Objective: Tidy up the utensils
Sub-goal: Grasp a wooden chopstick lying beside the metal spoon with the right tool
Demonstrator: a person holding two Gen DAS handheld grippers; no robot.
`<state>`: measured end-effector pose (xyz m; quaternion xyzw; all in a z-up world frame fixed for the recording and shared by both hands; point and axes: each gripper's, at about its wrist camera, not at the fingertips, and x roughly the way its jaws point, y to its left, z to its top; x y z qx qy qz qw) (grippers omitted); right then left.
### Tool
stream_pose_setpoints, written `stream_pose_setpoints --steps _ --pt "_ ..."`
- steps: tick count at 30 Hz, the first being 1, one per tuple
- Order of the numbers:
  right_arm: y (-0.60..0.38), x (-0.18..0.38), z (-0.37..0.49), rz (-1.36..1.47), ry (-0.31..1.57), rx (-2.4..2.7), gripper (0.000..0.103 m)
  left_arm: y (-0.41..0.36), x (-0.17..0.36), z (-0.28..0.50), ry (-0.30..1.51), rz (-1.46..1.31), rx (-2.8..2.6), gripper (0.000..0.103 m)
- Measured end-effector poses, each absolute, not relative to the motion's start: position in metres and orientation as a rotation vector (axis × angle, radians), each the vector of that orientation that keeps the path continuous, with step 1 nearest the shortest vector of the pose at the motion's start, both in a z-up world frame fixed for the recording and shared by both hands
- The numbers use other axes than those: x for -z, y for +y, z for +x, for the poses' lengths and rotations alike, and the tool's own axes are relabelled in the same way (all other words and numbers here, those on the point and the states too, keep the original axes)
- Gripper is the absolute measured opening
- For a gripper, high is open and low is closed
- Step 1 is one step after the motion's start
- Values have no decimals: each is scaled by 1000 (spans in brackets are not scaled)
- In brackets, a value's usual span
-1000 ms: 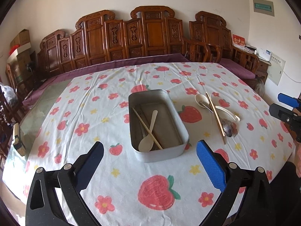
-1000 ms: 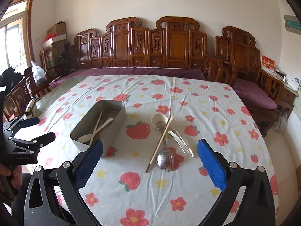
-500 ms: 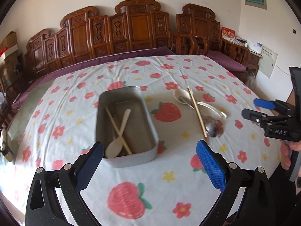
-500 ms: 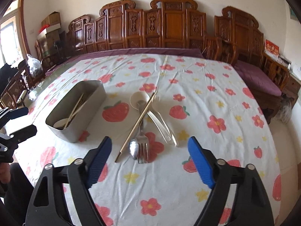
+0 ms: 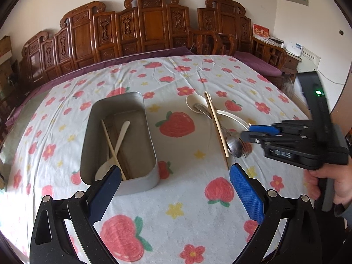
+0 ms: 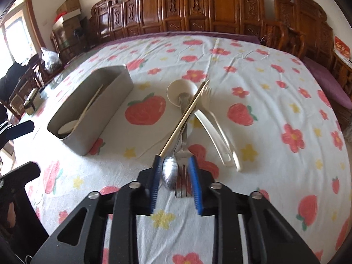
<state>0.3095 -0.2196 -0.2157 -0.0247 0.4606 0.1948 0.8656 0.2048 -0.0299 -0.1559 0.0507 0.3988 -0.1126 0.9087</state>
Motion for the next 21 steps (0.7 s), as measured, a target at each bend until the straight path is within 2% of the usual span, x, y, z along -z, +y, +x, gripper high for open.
stream_pose_setpoints --steps 8,10,13,17,21 --pt "-206 226 336 -39 997 -437 23 -30 166 205 835 108 245 95" --pt "-201 228 341 -38 1002 -440 18 -30 169 205 841 104 247 95" --pt "-193 232 346 -47 1024 -436 17 -28 171 205 844 101 249 95" --pt "-186 239 351 -83 1064 -390 10 -26 173 204 845 98 251 95" --pt "-185 241 358 -61 1087 -354 11 -23 175 203 847 92 253 95"
